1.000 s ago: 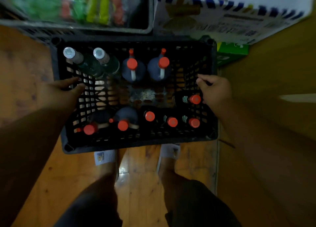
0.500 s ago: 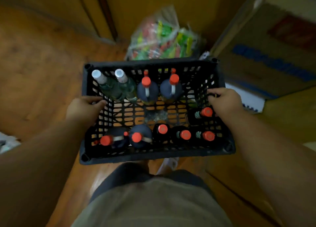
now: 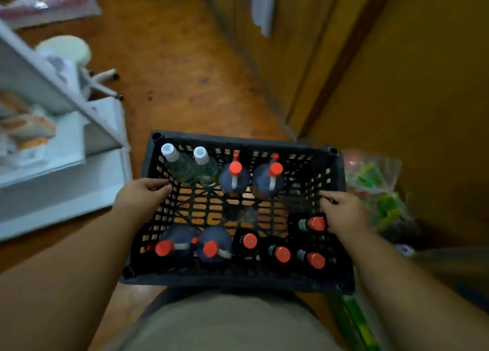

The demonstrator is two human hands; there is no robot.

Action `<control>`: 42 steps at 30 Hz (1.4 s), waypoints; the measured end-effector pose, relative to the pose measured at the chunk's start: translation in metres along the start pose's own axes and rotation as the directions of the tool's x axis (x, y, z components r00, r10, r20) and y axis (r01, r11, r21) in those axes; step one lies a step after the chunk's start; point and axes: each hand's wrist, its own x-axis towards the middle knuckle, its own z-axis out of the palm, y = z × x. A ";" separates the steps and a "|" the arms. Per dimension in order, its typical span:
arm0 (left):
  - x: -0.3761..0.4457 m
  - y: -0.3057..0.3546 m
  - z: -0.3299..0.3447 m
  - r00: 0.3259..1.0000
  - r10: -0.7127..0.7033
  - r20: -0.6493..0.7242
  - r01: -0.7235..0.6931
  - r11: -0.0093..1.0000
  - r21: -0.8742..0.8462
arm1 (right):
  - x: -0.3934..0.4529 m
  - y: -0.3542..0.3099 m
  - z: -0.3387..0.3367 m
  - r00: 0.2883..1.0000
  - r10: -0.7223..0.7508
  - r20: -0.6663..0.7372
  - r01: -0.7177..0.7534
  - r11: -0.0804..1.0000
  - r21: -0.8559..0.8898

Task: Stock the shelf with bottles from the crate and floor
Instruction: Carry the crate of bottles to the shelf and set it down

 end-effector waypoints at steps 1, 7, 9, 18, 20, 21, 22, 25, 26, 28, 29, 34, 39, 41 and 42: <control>-0.006 -0.010 -0.006 0.998 -0.055 -0.024 0.054 0.998 -0.045 | 0.007 -0.012 0.007 0.998 -0.046 0.033 0.046 0.999 -0.023; -0.056 -0.087 -0.037 0.927 -0.345 -0.145 0.282 0.898 -0.338 | 0.018 -0.102 0.056 0.923 -0.262 0.280 0.315 0.935 -0.164; -0.076 -0.119 -0.044 0.890 -0.426 -0.161 0.321 0.837 -0.444 | 0.008 -0.132 0.080 0.884 -0.314 0.346 0.403 0.888 -0.223; -0.165 -0.291 -0.088 0.724 -0.683 -0.096 0.448 0.572 -0.687 | -0.120 -0.236 0.234 0.667 -0.420 0.615 0.696 0.645 -0.314; -0.186 -0.326 -0.103 0.671 -0.735 -0.103 0.469 0.528 -0.708 | -0.151 -0.249 0.272 0.604 -0.418 0.679 0.747 0.595 -0.298; -0.196 -0.343 -0.110 0.646 -0.756 -0.108 0.472 0.506 -0.722 | -0.166 -0.255 0.290 0.572 -0.415 0.707 0.766 0.580 -0.279; -0.206 -0.359 -0.118 0.619 -0.778 -0.108 0.479 0.483 -0.732 | -0.181 -0.261 0.308 0.543 -0.411 0.732 0.782 0.566 -0.262; -0.236 -0.396 -0.137 0.523 -0.846 -0.101 0.510 0.406 -0.759 | -0.225 -0.285 0.361 0.447 -0.403 0.798 0.833 0.513 -0.208; -0.244 -0.405 -0.142 0.487 -0.868 -0.100 0.519 0.379 -0.766 | -0.239 -0.295 0.378 0.415 -0.399 0.818 0.850 0.491 -0.192; -0.258 -0.422 -0.151 0.411 -0.907 -0.092 0.512 0.313 -0.800 | -0.265 -0.314 0.415 0.326 -0.401 0.856 0.894 0.426 -0.140; -0.263 -0.431 -0.157 0.376 -0.923 -0.084 0.498 0.278 -0.822 | -0.279 -0.325 0.434 0.276 -0.402 0.873 0.914 0.390 -0.110; -0.277 -0.474 -0.184 0.191 -0.981 -0.046 0.441 0.127 -0.889 | -0.349 -0.376 0.524 0.087 -0.368 0.926 0.956 0.292 0.026; -0.288 -0.512 -0.214 0.067 -0.998 -0.001 0.359 0.025 -0.933 | -0.420 -0.423 0.594 -0.034 -0.310 0.950 0.968 0.227 0.109; -0.291 -0.528 -0.226 0.051 -0.999 0.014 0.301 0.002 -0.954 | -0.452 -0.442 0.622 -0.073 -0.298 0.952 0.975 0.180 0.131; -0.292 -0.539 -0.230 0.042 -0.999 0.019 0.274 -0.007 -0.962 | -0.468 -0.448 0.636 -0.089 -0.293 0.952 0.979 0.152 0.139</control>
